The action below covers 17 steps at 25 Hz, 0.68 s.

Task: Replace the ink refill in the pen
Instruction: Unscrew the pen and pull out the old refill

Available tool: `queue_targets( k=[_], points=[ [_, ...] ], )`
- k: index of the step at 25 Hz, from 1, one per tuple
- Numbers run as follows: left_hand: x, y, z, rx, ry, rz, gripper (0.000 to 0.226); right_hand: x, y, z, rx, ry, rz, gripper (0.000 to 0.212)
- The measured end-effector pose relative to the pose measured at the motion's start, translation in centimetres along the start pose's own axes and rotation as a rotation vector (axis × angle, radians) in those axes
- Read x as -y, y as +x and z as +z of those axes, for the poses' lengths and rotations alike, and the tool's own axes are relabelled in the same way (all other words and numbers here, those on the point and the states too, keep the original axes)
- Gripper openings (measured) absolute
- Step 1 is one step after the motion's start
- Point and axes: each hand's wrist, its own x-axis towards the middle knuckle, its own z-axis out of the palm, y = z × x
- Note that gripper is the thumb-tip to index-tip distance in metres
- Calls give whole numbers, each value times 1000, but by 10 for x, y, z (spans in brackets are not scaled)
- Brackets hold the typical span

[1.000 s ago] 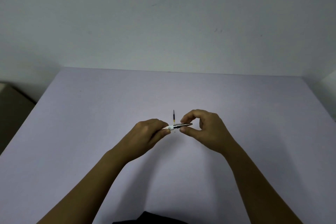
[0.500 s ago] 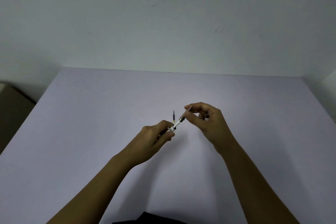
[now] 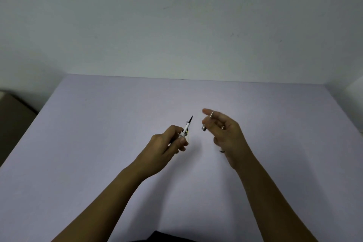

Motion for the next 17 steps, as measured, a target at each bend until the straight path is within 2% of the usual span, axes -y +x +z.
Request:
queue_targets(
  k=[3, 9, 14, 17],
  points=[
    [-2, 4, 3, -21, -44, 7, 6, -9, -3, 9, 52, -121, -21, 11],
    [-5, 5, 6, 12, -12, 30, 8, -16, 3, 16, 13, -203, -135, 9],
    [1, 4, 11, 39, 14, 5, 6, -12, 11, 13, -93, -159, -147, 12],
    [17, 0, 11, 8, 74, -108, 10, -6, 27, -1, -160, -85, -155, 17]
  ],
)
